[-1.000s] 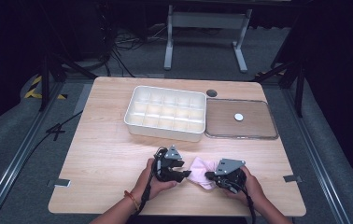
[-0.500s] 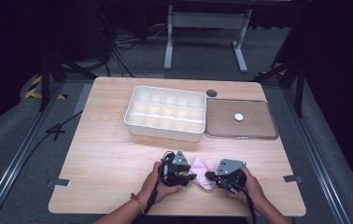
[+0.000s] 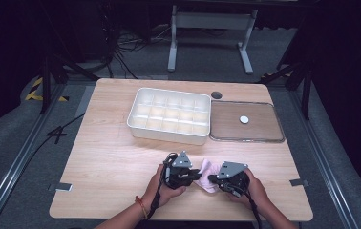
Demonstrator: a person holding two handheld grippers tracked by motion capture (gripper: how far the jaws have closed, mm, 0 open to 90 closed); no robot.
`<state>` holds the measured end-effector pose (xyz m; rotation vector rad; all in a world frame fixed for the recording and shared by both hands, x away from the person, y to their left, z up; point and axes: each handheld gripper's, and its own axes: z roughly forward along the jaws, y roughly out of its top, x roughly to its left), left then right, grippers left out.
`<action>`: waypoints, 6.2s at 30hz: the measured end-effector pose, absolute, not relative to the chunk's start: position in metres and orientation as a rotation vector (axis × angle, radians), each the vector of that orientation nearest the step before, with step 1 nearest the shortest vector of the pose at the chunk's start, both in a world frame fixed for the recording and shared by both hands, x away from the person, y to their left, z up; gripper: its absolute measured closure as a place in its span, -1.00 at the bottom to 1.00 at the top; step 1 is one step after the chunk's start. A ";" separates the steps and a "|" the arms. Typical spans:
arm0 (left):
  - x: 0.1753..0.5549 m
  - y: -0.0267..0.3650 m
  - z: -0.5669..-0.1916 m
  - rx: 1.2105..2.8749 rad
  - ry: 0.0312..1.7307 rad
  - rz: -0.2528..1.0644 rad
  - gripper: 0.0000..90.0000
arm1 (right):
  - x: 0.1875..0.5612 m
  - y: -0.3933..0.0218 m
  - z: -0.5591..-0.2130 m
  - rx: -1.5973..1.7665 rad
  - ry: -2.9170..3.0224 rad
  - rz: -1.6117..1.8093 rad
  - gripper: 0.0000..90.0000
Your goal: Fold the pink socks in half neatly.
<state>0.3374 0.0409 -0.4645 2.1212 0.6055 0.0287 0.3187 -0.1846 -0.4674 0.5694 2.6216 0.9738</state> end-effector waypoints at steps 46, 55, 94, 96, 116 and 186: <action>0.327 0.024 -0.458 2.192 0.482 0.104 0.83 | 0.330 -0.193 -0.469 0.700 2.576 0.993 0.63; 0.326 0.018 -0.463 2.212 0.467 0.097 0.84 | 0.331 -0.190 -0.470 0.681 2.558 0.999 0.53; 0.321 0.010 -0.472 2.236 0.405 0.098 0.75 | 0.335 -0.185 -0.460 0.694 2.528 1.162 0.85; 0.320 0.010 -0.472 2.234 0.403 0.094 0.74 | 0.335 -0.184 -0.462 0.684 2.535 1.137 0.86; 0.325 0.023 -0.473 2.238 0.235 0.003 0.76 | 0.334 -0.195 -0.469 0.704 2.545 1.159 0.94; 0.321 0.016 -0.480 2.243 0.241 0.009 0.83 | 0.332 -0.203 -0.468 0.690 2.525 1.100 0.95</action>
